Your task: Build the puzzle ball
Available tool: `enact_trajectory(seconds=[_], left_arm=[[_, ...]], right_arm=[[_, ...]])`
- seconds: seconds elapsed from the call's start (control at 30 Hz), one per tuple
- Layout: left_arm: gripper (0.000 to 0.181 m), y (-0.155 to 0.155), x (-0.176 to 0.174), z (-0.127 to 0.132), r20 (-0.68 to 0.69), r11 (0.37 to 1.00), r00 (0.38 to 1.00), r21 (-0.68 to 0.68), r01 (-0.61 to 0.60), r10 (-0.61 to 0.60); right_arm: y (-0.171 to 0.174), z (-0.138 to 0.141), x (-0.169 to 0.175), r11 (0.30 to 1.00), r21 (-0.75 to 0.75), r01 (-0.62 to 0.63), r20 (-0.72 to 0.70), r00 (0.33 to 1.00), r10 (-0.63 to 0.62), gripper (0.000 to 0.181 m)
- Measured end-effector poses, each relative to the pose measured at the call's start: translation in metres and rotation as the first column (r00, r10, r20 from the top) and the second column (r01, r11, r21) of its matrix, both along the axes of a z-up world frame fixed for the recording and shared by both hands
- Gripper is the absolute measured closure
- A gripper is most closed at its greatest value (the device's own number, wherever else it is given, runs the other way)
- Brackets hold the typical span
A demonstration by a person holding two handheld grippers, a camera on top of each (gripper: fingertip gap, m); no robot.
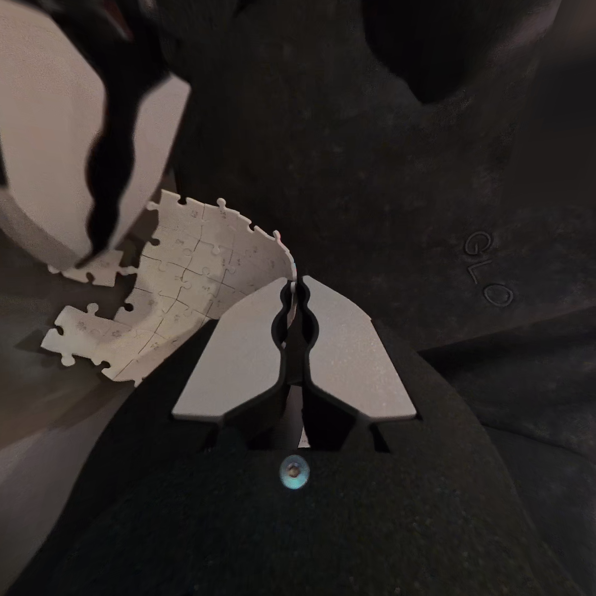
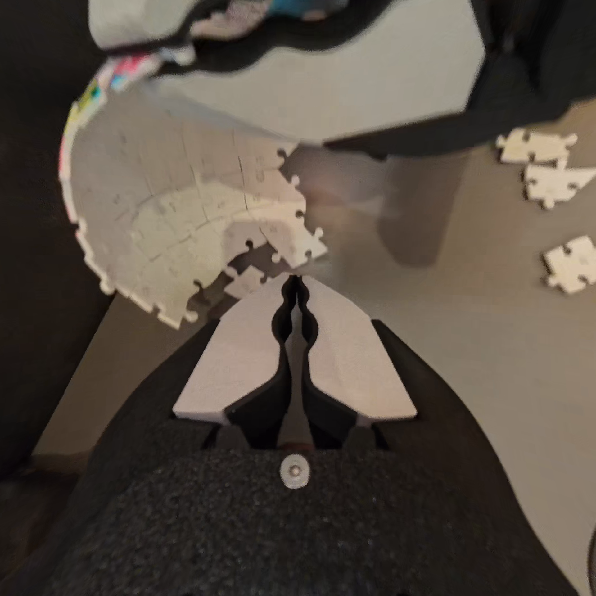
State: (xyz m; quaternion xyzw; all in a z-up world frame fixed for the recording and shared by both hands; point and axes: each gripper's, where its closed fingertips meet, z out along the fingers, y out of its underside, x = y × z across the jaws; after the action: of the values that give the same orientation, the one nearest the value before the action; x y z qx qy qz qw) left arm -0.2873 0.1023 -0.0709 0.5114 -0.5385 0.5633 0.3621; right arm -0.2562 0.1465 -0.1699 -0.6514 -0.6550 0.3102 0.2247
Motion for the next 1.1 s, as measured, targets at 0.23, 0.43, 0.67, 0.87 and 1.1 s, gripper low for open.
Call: enact_trajectory(seconds=[0.23, 0.43, 0.67, 0.87, 1.1], left_arm=[[0.179, 0.000, 0.001, 0.000, -0.003, 1.000, 1.000, 0.001, 0.003, -0.003], [0.179, -0.001, 0.000, 0.000, -0.008, 1.000, 1.000, 0.005, 0.003, -0.003], [0.179, -0.001, 0.000, 0.000, -0.010, 1.000, 1.000, 0.006, -0.002, 0.002], [0.179, -0.001, 0.000, 0.000, -0.007, 1.000, 1.000, 0.010, -0.001, 0.001], [0.179, -0.002, -0.005, 0.000, -0.008, 1.000, 1.000, 0.024, 0.011, -0.011]], right_arm=[[-0.005, -0.015, 0.013, 0.999, 0.003, -0.048, 0.034, 0.998, 0.048, 0.163], [-0.009, -0.024, 0.003, 0.997, -0.024, -0.079, 0.072, 0.994, 0.081, 0.165], [-0.017, -0.025, 0.002, 0.995, -0.001, -0.098, 0.094, 0.991, 0.098, 0.181], [-0.008, -0.019, 0.012, 0.999, 0.001, -0.047, 0.088, 0.995, 0.046, 0.181], [-0.037, 0.003, 0.040, 0.994, -0.089, 0.060, 0.027, 0.998, -0.058, 0.160]])
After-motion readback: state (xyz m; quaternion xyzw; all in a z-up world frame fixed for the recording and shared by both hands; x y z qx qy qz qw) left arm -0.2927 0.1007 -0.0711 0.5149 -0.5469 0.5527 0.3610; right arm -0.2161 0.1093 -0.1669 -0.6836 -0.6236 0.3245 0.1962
